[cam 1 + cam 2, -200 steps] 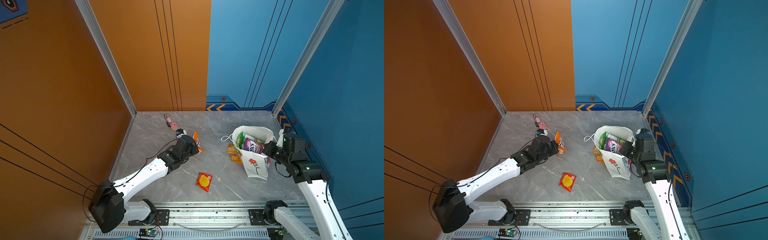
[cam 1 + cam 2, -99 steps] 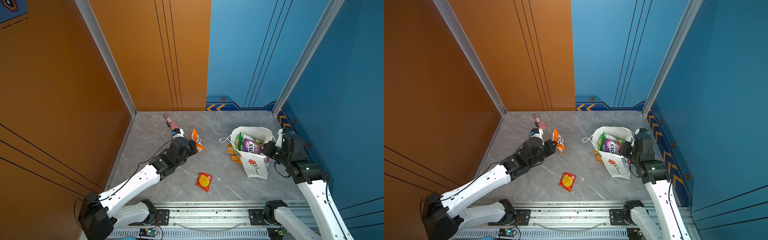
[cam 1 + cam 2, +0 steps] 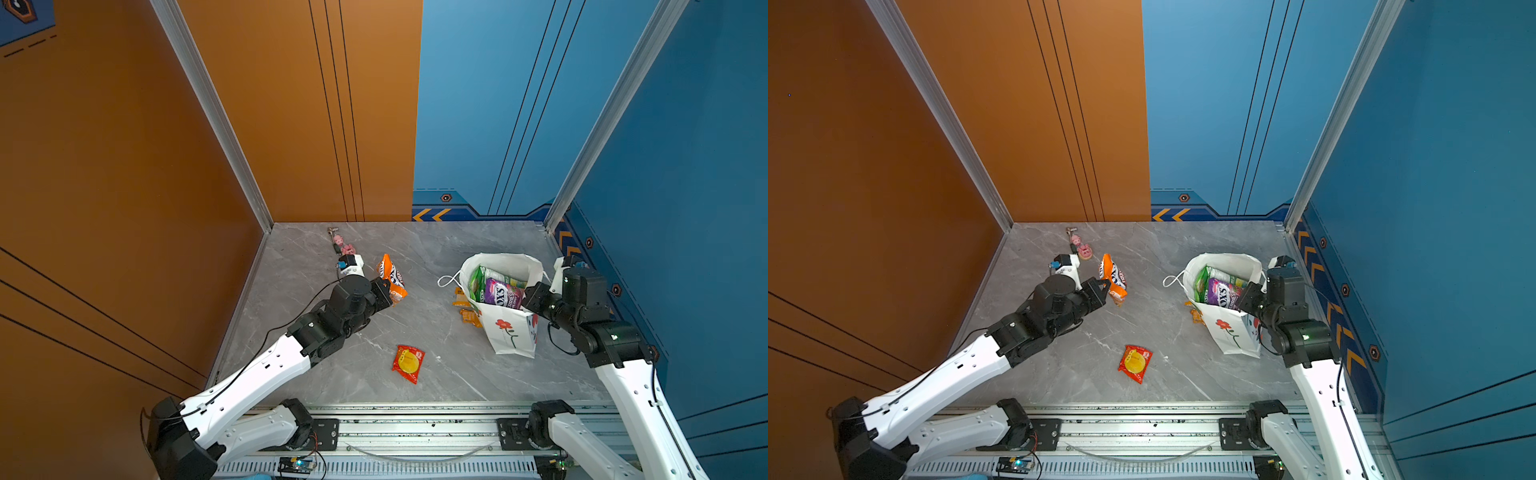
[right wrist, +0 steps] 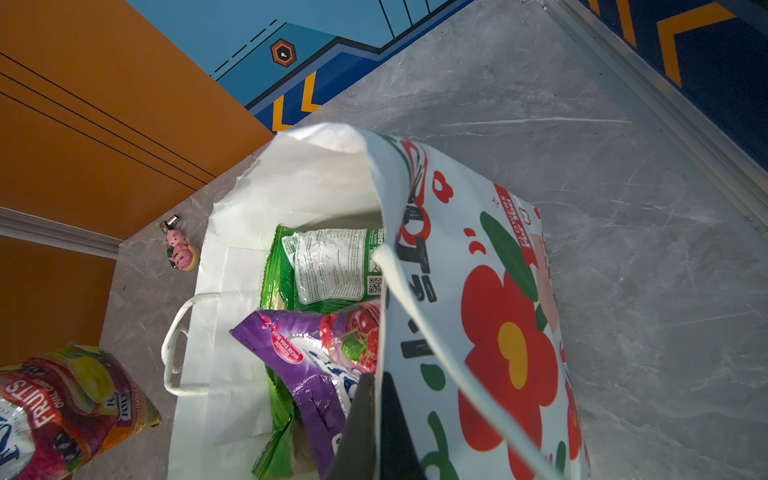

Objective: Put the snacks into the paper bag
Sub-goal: 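Lift the orange FOXS bag upward with the left gripper, then carry the orange FOXS bag with the left gripper over the paper bag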

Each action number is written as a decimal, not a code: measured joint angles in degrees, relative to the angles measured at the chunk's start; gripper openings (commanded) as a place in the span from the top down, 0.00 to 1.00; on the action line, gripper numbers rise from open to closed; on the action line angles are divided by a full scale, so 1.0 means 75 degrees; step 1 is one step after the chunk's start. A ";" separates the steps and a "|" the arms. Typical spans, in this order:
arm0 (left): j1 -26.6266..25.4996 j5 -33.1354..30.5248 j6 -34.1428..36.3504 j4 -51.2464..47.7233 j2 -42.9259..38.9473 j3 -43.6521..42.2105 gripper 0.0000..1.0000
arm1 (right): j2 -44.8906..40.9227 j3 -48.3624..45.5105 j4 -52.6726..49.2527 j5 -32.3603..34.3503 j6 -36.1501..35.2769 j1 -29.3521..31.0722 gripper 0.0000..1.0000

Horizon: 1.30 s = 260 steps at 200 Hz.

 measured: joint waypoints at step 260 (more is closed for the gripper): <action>-0.1463 0.0271 0.0857 0.0157 0.2025 0.3483 1.00 | 0.0321 0.0090 0.0216 -0.0035 -0.0006 0.0449 1.00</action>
